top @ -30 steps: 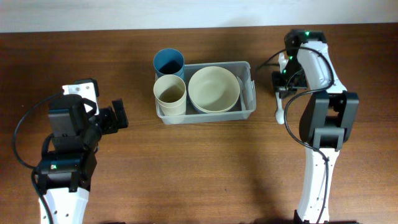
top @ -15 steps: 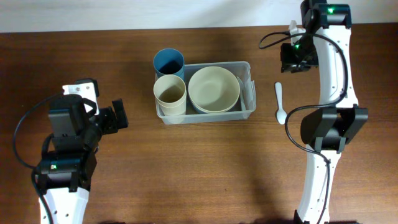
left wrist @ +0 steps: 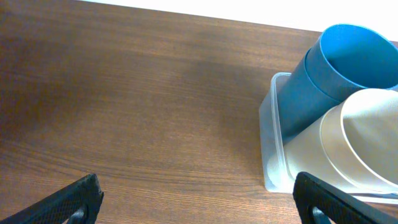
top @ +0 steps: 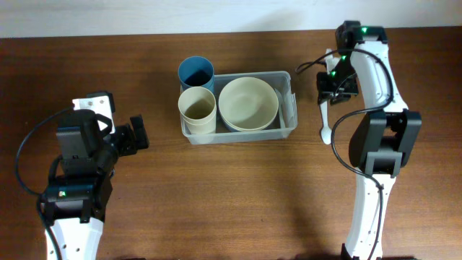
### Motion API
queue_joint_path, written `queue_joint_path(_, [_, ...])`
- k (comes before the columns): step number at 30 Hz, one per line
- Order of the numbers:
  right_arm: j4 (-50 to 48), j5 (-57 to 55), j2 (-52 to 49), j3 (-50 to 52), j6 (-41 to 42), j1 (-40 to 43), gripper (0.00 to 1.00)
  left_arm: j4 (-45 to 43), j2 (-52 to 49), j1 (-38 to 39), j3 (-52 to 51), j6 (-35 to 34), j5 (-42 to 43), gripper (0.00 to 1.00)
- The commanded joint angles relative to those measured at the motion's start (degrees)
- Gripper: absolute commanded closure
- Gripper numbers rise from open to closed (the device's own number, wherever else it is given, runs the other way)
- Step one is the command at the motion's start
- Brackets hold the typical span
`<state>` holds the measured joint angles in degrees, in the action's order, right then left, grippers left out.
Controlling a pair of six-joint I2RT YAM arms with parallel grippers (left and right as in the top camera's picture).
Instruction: Pack container
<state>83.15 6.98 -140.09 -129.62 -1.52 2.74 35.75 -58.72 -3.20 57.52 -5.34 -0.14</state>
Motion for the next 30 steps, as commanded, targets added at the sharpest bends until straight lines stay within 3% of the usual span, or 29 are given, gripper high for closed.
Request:
queue_joint_path(1, [-1.6, -1.0, 0.1, 2.6, -0.1, 0.0, 0.68, -0.1, -0.1, -0.3, -0.3, 1.1, 0.8, 0.00])
queue_joint_path(9, [-2.9, -5.7, 0.1, 3.1, -0.1, 0.0, 0.68, -0.1, -0.1, -0.3, -0.3, 1.1, 0.8, 0.00])
queue_joint_path(30, [-5.2, -5.7, 0.1, 7.6, 0.1, 0.0, 0.67, -0.1, -0.1, -0.3, -0.3, 1.1, 0.8, 0.00])
